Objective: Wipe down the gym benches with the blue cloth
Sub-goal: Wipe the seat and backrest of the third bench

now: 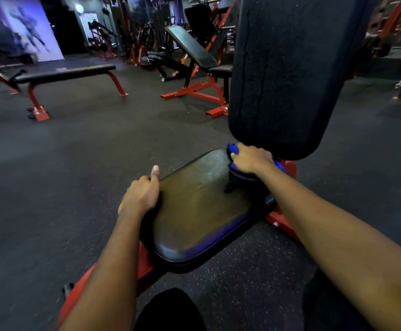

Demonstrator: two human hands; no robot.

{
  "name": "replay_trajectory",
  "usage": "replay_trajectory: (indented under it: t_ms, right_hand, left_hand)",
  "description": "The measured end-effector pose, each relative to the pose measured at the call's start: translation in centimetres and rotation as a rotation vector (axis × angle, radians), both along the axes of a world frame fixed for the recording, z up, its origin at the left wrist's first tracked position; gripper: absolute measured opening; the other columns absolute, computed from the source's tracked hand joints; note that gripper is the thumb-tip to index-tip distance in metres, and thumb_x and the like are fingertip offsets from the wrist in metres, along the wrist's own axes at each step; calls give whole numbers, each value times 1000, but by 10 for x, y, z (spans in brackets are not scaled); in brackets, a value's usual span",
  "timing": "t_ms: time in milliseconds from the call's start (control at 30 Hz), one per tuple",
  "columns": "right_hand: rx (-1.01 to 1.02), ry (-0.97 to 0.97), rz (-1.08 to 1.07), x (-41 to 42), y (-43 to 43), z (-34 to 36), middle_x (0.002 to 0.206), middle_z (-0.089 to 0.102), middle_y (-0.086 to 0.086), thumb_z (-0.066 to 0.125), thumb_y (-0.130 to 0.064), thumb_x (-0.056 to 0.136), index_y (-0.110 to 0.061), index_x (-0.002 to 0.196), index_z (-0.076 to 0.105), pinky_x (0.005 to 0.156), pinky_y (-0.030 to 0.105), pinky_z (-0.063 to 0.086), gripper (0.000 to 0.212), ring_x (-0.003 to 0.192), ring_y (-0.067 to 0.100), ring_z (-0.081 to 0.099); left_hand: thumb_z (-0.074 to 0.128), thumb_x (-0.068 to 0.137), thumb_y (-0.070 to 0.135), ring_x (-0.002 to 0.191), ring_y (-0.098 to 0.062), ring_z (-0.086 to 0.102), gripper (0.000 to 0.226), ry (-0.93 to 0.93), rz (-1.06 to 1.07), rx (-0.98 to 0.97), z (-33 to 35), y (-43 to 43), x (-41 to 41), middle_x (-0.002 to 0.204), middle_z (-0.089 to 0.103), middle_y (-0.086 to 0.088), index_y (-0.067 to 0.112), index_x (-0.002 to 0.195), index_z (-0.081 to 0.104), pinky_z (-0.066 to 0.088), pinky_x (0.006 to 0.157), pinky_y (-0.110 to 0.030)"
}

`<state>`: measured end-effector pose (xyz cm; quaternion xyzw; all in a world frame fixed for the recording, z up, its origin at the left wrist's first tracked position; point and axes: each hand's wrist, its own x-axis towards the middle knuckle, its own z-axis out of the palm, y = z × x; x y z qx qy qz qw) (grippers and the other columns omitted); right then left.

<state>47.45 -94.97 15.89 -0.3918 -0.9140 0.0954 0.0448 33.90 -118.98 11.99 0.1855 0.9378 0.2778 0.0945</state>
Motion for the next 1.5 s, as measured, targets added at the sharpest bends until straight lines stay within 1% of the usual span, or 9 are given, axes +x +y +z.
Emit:
replay_trajectory:
  t_ms: [133, 267, 467, 700, 900, 1000, 1233, 1400, 1500]
  right_hand:
    - [70, 3, -5, 33, -6, -20, 152, 37, 17, 35, -45, 101, -26, 149, 33, 105, 53, 34, 51, 133, 42, 40]
    - [61, -63, 4, 0, -5, -16, 151, 37, 21, 35, -43, 101, -22, 148, 34, 106, 59, 35, 52, 132, 46, 39]
    - [33, -98, 180, -78, 4, -4, 147, 47, 17, 37, -37, 97, -21, 135, 50, 103, 47, 39, 44, 132, 38, 47]
    - [-43, -93, 416, -96, 13, 2, 150, 48, -5, 47, -48, 94, -44, 135, 54, 105, 39, 36, 42, 136, 27, 44]
    - [-54, -209, 236, -115, 19, 7, 150, 47, 8, 43, -50, 93, -22, 138, 55, 102, 38, 39, 55, 134, 31, 47]
    - [1, -262, 241, -125, 11, 6, 151, 46, 8, 39, -48, 93, -21, 140, 53, 105, 39, 37, 56, 136, 31, 45]
    - [42, -79, 673, -101, -11, -10, 138, 58, -7, 43, -47, 98, -37, 120, 58, 102, 43, 34, 29, 131, 22, 48]
    - [9, -126, 345, -102, 9, -2, 148, 49, 1, 39, -53, 93, -37, 135, 54, 110, 48, 34, 48, 135, 31, 44]
    - [49, -201, 314, -114, -17, 1, 149, 49, 7, 38, -53, 91, -30, 137, 56, 109, 46, 34, 54, 134, 32, 46]
  left_hand:
    - [6, 95, 69, 135, -37, 40, 82, -10, 14, 5, 0, 1, 0, 148, 43, -18, 17, 143, 47, 33, 108, -51]
    - [8, 96, 68, 133, -37, 43, 80, -8, 30, -4, 1, 3, 2, 145, 45, -19, 17, 141, 49, 34, 107, -50]
    - [7, 94, 70, 132, -36, 44, 81, -9, 34, 3, -4, 4, -4, 145, 46, -17, 20, 138, 52, 34, 107, -51]
    - [9, 95, 70, 130, -30, 45, 80, -24, 17, 112, -12, 1, -15, 144, 47, -13, 19, 134, 57, 33, 110, -49]
    - [11, 96, 68, 126, -30, 49, 78, -25, -5, 149, -14, 1, -18, 139, 51, -14, 17, 129, 61, 36, 108, -47]
    - [13, 97, 66, 126, -29, 49, 76, -25, -1, 178, -13, 1, -17, 139, 52, -14, 15, 129, 60, 36, 107, -46]
    - [15, 98, 63, 123, -32, 51, 75, 1, 43, 220, -8, 0, -11, 134, 54, -17, 10, 120, 62, 38, 106, -48]
    - [17, 102, 55, 113, -37, 53, 68, 169, 153, 284, 0, -8, 3, 121, 59, -20, 8, 106, 66, 39, 96, -44]
    - [11, 96, 64, 104, -36, 57, 78, 208, 232, 317, -4, -26, 3, 108, 66, -14, 13, 98, 70, 42, 92, -44]
